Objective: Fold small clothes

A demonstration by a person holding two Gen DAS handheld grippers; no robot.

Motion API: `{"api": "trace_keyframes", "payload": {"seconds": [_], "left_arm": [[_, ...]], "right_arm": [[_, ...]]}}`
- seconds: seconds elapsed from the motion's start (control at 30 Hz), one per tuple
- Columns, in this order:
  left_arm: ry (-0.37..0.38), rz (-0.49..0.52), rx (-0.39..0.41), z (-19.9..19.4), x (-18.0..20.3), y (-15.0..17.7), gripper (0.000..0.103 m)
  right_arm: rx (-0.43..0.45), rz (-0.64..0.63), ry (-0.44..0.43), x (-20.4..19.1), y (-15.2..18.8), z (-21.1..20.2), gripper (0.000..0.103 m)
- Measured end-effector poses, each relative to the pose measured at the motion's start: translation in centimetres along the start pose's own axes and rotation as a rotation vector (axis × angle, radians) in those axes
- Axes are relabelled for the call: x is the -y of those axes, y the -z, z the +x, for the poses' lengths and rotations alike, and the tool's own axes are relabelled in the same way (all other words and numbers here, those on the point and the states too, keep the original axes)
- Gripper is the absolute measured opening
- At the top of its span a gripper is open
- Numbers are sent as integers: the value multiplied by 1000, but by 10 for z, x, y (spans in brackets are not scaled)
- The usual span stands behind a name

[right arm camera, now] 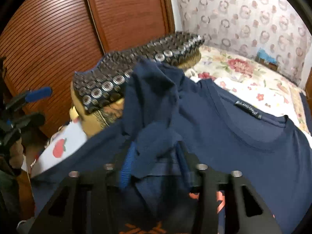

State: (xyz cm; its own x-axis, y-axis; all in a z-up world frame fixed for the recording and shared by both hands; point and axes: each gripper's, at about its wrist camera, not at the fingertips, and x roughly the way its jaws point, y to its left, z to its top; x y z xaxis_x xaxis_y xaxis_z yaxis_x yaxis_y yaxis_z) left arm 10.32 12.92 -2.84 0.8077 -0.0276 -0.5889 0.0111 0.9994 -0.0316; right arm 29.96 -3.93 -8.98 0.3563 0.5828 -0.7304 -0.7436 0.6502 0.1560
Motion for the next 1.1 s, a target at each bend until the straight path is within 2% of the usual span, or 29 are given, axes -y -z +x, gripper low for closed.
{"api": "trace_keyframes", "payload": {"seconds": [0.03, 0.1, 0.3, 0.4, 0.47, 0.57, 0.67, 0.73, 0.9, 1.07, 1.1], "left_arm": [[3, 3, -2, 3, 1, -2, 82], [6, 14, -10, 11, 3, -10, 82], [14, 43, -40, 39, 14, -36, 82], [35, 61, -51, 50, 21, -47, 82], [54, 69, -69, 62, 26, -54, 81], [73, 75, -104, 80, 30, -63, 72], [95, 71, -138, 95, 33, -67, 64], [99, 81, -153, 102, 38, -69, 59], [117, 100, -185, 116, 51, -70, 57], [84, 122, -223, 132, 61, -71, 54], [74, 125, -228, 134, 62, -72, 50]], "right_arm": [[-5, 11, 2, 7, -1, 0, 10], [13, 9, -6, 20, -4, -7, 7], [46, 38, 83, 66, -18, -25, 7], [36, 15, 93, 79, -19, -25, 26], [23, -3, 89, 78, -20, -23, 47], [22, -13, 83, 88, -18, -28, 54], [19, -10, 106, 94, -12, -34, 55], [-1, -4, 150, 101, -3, -41, 55], [-40, 16, 240, 116, 19, -40, 55], [-49, 38, 247, 117, 26, -32, 55], [-43, 27, 255, 113, 26, -30, 55]]}}
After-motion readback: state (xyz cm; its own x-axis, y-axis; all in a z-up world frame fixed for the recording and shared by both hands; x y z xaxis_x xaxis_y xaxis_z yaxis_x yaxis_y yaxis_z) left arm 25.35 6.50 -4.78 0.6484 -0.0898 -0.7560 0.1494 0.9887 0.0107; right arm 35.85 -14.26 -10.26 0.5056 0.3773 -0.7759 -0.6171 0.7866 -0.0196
